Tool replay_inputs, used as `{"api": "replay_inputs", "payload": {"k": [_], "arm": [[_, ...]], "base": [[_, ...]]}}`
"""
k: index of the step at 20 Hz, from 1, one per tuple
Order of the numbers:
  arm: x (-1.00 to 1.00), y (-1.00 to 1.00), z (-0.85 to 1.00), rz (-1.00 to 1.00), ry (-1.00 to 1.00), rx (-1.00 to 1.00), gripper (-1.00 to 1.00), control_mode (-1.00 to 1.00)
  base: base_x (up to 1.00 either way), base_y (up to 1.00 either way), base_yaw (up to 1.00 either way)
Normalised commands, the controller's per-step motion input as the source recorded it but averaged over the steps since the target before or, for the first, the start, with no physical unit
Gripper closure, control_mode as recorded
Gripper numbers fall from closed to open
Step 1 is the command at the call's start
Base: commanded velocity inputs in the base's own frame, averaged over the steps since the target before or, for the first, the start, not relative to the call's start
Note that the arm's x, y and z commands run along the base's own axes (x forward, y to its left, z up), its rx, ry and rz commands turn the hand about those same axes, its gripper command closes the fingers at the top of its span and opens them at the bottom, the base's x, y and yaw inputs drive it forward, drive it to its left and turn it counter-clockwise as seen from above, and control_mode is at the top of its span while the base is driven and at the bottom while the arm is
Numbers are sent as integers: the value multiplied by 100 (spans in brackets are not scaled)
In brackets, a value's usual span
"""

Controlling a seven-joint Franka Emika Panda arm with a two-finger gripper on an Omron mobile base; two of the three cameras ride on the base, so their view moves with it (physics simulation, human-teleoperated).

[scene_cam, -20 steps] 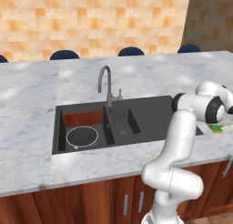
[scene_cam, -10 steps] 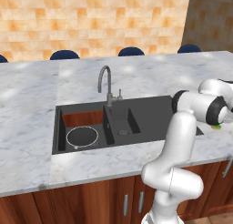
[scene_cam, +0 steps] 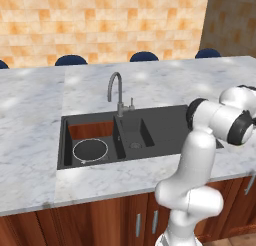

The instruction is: Pick the pan and sponge and place them into the sink. Then turn on the water.

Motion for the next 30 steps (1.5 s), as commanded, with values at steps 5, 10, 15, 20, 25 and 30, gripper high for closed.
{"api": "replay_inputs", "payload": {"k": [5, 10, 15, 20, 25, 30], "arm": [[0, 55, 25, -1, -9, -10, 100, -100], [0, 55, 35, -1, -6, -8, 100, -100], [0, 49, 37, -1, -6, -8, 100, -100], [0, 55, 34, -1, -6, -8, 100, -100], [0, 55, 26, -1, -2, -7, 100, -100], [0, 55, 11, -1, 8, -5, 100, -100]], "base": [[0, 0, 0], [0, 0, 0], [0, 0, 0], [0, 0, 0], [0, 0, 0], [0, 0, 0]]}}
